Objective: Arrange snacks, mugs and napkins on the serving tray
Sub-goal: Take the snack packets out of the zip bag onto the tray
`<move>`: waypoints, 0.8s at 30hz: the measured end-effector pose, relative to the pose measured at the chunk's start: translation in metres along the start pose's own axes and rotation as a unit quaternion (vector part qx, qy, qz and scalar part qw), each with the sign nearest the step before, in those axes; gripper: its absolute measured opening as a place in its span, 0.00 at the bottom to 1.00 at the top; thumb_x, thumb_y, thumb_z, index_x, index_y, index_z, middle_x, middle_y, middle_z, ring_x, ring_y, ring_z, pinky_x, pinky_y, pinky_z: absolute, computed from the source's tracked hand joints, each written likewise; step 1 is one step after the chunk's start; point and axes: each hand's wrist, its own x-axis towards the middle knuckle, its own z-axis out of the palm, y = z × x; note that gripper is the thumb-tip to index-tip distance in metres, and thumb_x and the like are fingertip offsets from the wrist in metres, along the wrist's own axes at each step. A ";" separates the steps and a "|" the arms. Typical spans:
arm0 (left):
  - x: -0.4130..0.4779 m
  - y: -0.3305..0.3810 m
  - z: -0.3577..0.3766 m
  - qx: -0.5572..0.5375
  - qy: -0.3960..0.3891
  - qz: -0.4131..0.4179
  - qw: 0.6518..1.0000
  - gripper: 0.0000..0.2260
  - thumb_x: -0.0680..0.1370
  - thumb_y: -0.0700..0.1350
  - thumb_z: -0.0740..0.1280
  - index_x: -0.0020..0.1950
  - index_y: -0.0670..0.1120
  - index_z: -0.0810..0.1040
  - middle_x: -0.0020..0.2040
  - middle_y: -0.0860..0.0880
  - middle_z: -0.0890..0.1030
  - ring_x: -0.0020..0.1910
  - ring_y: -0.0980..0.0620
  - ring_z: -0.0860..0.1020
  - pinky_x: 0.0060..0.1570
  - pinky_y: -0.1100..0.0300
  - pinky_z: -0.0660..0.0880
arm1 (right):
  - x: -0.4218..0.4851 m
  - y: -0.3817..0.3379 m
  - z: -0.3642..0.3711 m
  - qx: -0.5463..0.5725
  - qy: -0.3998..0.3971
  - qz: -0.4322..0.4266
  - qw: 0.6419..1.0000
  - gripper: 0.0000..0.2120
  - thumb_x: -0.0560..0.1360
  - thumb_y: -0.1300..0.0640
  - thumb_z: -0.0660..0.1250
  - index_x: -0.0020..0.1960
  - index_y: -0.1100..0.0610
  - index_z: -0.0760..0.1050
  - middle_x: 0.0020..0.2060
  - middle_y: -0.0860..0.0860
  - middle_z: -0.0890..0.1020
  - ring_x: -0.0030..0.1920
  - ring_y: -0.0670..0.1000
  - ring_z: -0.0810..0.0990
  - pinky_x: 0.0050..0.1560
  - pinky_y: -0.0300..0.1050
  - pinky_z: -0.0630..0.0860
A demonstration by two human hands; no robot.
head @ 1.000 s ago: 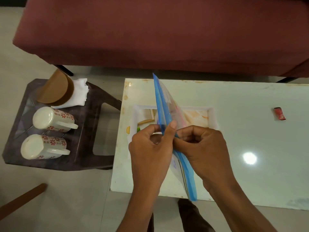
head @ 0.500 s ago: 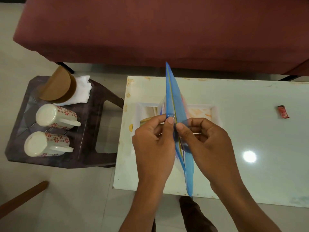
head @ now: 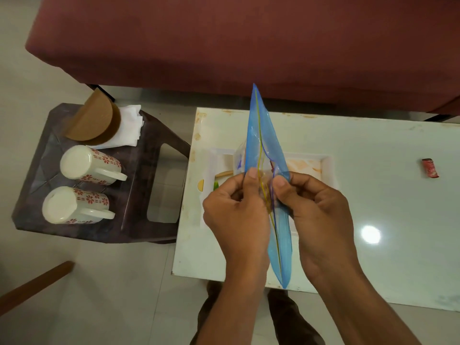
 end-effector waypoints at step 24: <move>0.056 0.017 -0.085 -0.084 0.029 -0.037 0.995 0.07 0.77 0.45 0.70 0.40 0.51 0.85 0.37 0.55 0.87 0.39 0.59 0.86 0.34 0.66 0.80 | 0.006 -0.021 -0.024 0.043 -0.040 -0.017 0.998 0.10 0.70 0.49 0.69 0.44 0.54 0.83 0.37 0.47 0.85 0.38 0.45 0.82 0.42 0.38 0.79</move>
